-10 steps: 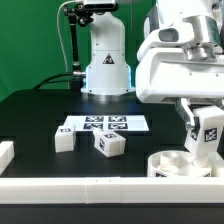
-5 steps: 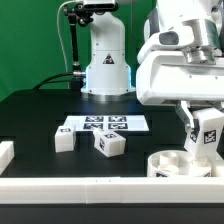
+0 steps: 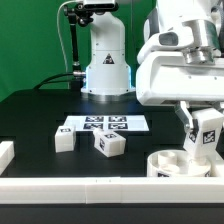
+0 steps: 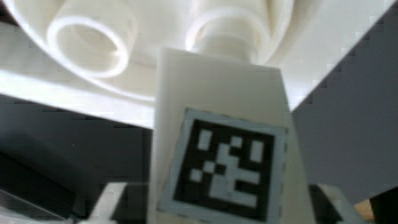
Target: Assemble stool
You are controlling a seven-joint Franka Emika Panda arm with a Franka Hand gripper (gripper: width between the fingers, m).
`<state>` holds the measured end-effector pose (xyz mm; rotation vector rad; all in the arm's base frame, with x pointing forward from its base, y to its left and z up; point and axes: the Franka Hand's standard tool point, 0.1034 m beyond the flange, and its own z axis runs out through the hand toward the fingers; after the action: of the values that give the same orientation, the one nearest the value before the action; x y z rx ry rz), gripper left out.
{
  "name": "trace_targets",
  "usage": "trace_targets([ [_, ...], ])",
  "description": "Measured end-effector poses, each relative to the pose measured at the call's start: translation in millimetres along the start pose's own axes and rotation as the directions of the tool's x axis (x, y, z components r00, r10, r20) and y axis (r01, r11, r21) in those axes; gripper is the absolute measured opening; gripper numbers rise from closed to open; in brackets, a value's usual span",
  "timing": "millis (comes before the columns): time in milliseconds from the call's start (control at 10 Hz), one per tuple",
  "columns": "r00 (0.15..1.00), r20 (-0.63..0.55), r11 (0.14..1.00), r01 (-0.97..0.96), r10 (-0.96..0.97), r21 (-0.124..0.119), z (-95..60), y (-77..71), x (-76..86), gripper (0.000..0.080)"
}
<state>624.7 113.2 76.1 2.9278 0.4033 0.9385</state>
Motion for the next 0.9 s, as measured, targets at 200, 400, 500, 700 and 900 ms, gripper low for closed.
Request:
trace_targets([
  [200,1.0,-0.005,1.0,0.004,-0.004,0.002,0.1,-3.2,0.5,0.0327],
  [400,1.0,-0.011,1.0,0.011,-0.011,0.003,0.3,-6.5,1.0,0.0327],
  [500,1.0,-0.012,1.0,0.011,-0.011,0.002,0.7,-6.1,1.4,0.0327],
  [700,1.0,0.004,1.0,0.011,-0.011,0.007,2.1,-6.9,-1.1,0.0438],
  [900,1.0,0.013,1.0,0.005,-0.005,0.009,-0.4,-4.3,1.3,0.0626],
])
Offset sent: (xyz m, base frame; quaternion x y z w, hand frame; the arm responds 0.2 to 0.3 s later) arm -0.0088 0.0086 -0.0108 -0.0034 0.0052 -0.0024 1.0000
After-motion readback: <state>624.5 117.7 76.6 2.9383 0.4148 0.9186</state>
